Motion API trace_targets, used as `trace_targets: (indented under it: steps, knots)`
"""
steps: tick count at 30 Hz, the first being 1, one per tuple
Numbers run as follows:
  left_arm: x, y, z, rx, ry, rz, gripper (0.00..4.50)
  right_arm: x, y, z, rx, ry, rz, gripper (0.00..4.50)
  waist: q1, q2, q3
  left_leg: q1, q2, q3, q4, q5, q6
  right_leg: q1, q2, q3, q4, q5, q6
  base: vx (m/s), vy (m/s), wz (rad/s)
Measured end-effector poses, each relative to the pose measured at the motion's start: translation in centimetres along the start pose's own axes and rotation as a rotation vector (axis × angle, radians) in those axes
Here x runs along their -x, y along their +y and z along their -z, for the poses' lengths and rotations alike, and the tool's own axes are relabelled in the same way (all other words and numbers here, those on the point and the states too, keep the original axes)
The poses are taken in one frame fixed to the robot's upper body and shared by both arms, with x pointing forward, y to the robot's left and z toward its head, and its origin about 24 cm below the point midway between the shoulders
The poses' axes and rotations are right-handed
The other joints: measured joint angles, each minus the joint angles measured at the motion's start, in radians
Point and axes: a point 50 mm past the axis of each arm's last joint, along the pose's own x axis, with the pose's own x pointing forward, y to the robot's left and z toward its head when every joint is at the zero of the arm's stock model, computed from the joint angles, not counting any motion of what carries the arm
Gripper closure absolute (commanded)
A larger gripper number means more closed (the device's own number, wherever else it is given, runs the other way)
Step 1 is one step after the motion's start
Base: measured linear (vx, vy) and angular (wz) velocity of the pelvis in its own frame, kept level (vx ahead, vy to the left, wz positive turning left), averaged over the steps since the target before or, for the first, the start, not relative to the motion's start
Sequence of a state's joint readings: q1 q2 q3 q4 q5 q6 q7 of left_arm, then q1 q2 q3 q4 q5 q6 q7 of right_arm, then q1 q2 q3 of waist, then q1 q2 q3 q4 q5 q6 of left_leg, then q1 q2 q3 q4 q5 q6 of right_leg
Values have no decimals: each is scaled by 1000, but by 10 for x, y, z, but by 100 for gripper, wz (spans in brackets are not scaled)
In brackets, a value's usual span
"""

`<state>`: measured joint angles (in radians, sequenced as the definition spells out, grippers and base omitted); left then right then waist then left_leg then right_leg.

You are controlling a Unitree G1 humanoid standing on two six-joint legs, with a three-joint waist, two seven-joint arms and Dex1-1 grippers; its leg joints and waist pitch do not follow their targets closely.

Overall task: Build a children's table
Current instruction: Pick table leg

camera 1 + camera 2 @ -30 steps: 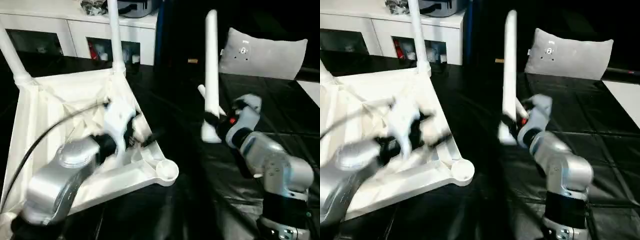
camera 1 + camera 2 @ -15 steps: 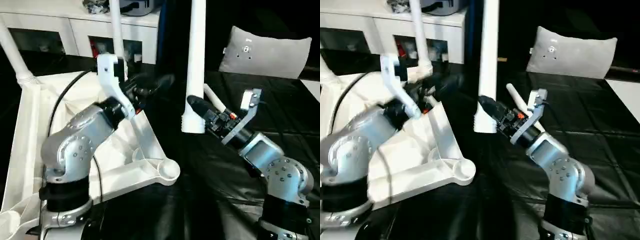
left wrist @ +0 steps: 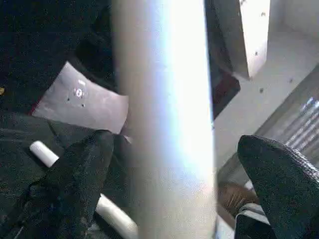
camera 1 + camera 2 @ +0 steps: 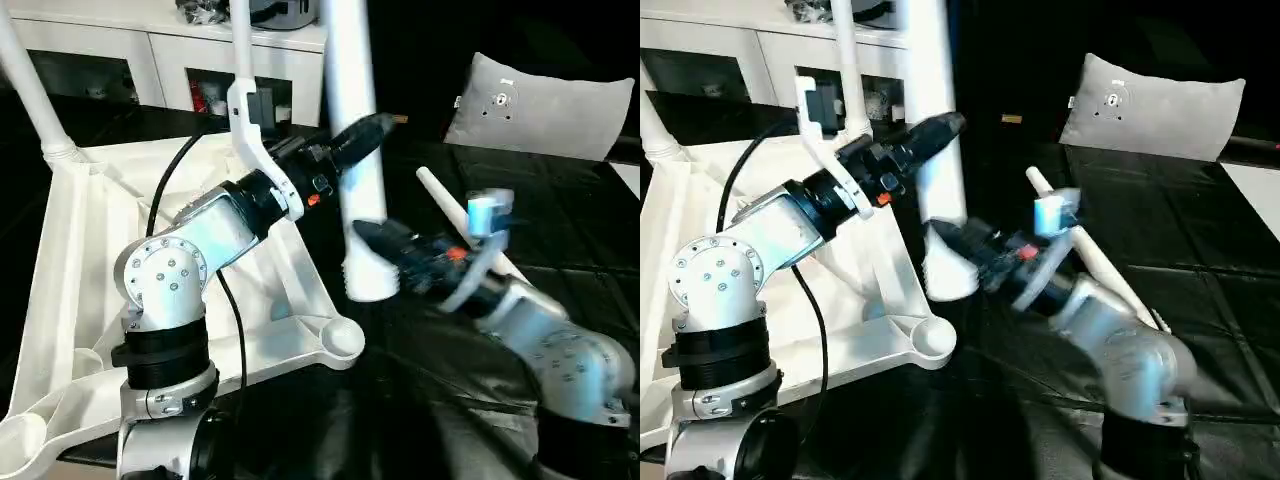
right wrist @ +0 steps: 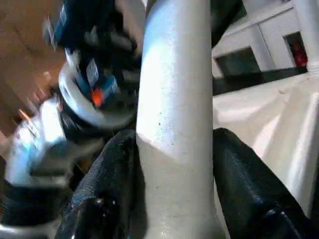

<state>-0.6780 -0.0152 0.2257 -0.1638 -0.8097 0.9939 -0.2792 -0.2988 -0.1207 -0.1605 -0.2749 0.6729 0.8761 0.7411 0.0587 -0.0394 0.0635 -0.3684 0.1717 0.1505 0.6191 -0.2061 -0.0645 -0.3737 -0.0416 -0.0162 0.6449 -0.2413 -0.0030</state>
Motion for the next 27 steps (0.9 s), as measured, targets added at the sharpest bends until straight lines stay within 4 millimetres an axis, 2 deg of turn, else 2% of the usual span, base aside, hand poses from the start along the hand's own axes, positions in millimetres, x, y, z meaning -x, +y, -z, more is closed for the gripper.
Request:
trace_targets:
  steps: [3, 10, 16, 17, 20, 23, 27]
  knots:
    - [0, 1, 3, -48, -2, -31, 38, -10, -1, 3, 185, 38, 71, 259, -2, 0, 0, -1, 0, 0, 0, -1, -1, -1, 0, 0, 0, 0, 0, 0, 0, 0]
    - [4, 5, 8, -137, 9, -87, 108, -19, -5, 6, 348, 37, 152, 259, -3, -1, 0, -3, 0, 0, -1, -1, -1, -3, 0, 0, 0, 0, 0, 0, 0, 0]
    - [8, 1, 10, -228, -7, -102, 145, -21, -9, 12, 413, 36, 196, 259, -5, -1, 0, -5, 0, 1, -1, -1, 0, -5, 0, 0, 0, 0, 0, 0, 0, 0]
    - [8, 1, 10, -251, -4, -109, 167, -20, -10, 15, 416, 44, 206, 259, -7, -1, 0, -5, 0, 1, -1, -1, 0, -6, 0, 0, 0, 0, 0, 0, 0, 0]
    - [11, 4, 11, -274, -5, -128, 180, -21, -11, 19, 420, 52, 208, 261, -12, -1, 0, -5, 0, 1, -1, -1, 0, -6, 0, 0, 0, 1, 0, 0, 0, 0]
    - [11, 4, 13, -285, -3, -133, 216, -21, -11, 20, 422, 53, 210, 261, -15, -1, 0, -5, 0, 1, -1, -1, 1, -6, 0, 0, 0, 1, 1, 0, 0, 0]
    - [11, 2, 12, -297, -12, -130, 232, -21, -11, 19, 433, 42, 206, 261, -22, -1, 0, -5, 0, 1, -1, -1, 1, -6, 0, 0, 0, 1, 1, 0, 0, 0]
